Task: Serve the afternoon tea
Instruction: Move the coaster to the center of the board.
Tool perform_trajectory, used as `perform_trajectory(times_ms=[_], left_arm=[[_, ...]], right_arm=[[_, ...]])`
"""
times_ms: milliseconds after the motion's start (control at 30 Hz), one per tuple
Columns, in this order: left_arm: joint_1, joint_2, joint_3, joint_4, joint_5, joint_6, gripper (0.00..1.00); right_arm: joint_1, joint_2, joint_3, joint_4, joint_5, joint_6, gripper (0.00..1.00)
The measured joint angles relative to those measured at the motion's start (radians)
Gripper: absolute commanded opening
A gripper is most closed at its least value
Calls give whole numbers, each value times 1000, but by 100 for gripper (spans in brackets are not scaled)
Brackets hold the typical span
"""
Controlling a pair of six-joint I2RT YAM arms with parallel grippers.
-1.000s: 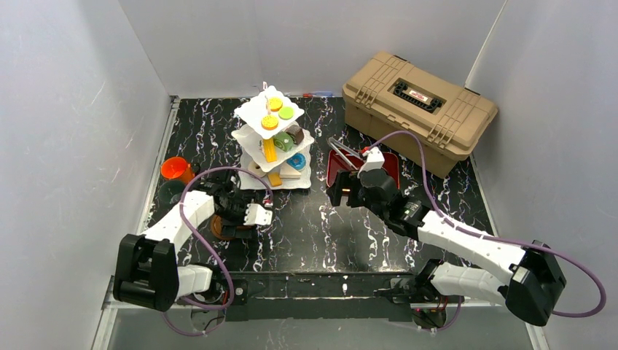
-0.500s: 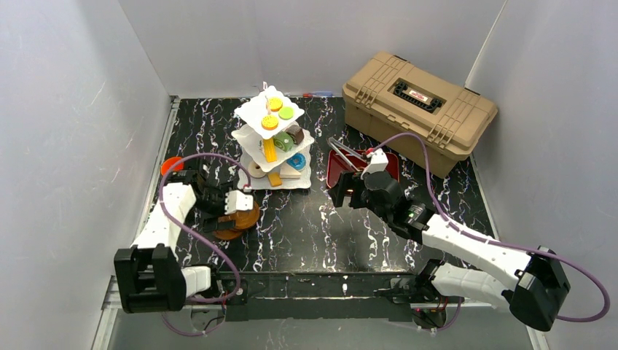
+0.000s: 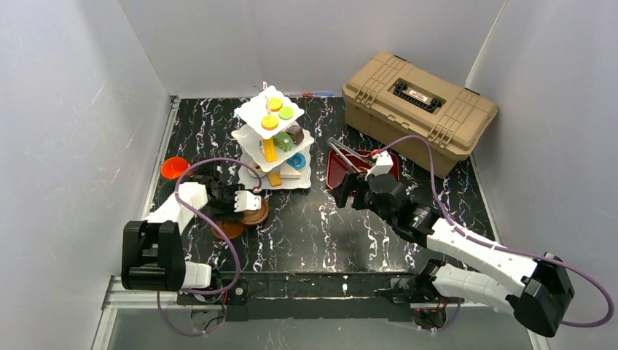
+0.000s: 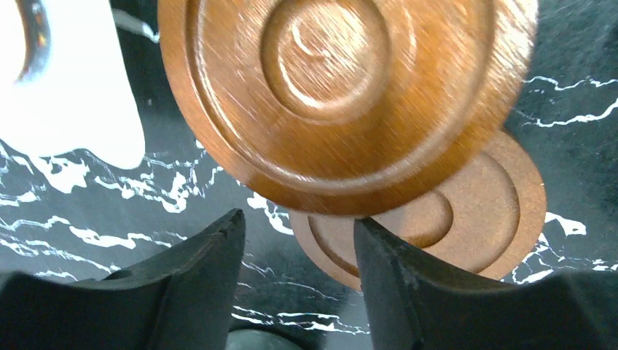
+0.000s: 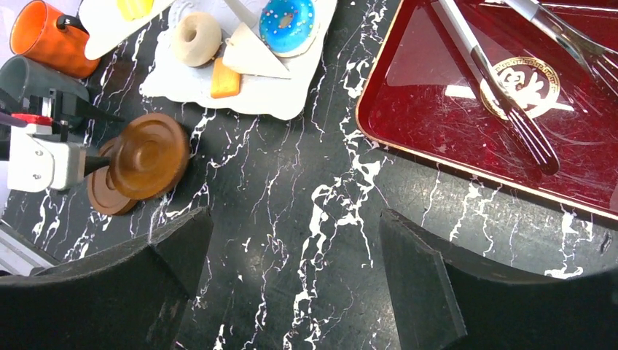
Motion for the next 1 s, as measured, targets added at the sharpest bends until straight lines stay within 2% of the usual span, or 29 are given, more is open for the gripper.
perform_trajectory(times_ms=[333,633,833,1000], left_arm=[[-253,16,-2,47,-31,-5,50],[-407,51,27,23,-103,-21,52],[-478,71,76,-71,-74,-71,56],[-480,21,106,-164,-45,-134,58]], right_arm=[[0,-27,-22,-6,5,25,91],[0,-60,-53,-10,20,40,91],[0,-76,-53,-12,28,47,90],[0,-71,-64,-1,30,47,80]])
